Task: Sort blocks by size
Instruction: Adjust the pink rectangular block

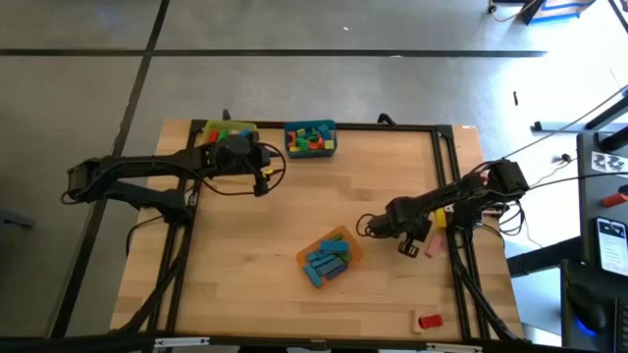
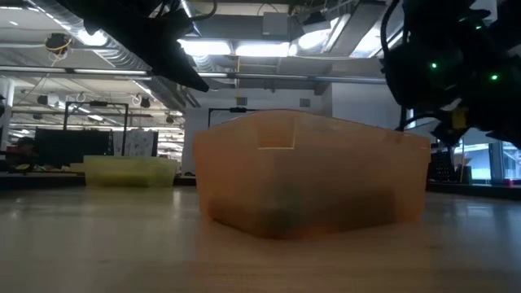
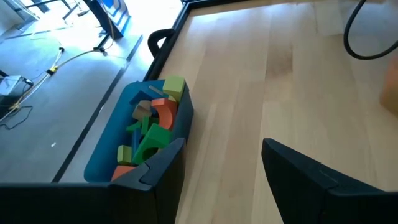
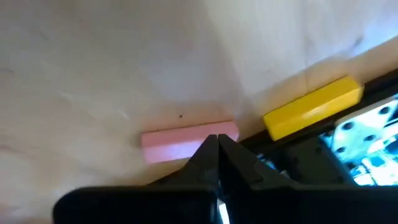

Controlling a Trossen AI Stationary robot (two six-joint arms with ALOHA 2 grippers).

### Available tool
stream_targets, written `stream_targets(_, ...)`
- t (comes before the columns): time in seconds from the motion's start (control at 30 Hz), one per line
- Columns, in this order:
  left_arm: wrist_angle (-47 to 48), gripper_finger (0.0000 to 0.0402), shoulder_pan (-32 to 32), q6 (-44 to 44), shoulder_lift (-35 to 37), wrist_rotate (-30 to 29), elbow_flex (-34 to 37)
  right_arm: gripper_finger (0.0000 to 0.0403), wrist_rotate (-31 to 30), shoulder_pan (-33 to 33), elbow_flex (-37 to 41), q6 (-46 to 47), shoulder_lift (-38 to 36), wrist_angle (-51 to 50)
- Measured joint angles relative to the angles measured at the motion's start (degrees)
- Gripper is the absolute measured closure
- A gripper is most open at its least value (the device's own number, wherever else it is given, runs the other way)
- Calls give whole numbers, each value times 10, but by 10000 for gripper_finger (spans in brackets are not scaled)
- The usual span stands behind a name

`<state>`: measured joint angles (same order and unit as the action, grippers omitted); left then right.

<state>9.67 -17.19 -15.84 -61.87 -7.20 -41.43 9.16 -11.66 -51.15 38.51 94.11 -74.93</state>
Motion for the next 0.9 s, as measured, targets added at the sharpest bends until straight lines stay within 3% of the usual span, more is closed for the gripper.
stream_targets(0.3,0,205,0,0,0,0,0,393,138,-55,56,27,0,9)
stream_targets(0.57,0,205,0,0,0,0,0,393,125,-83,78,62,0,99)
stream_targets(0.9,-1,205,0,0,0,0,0,393,99,-82,74,60,0,110)
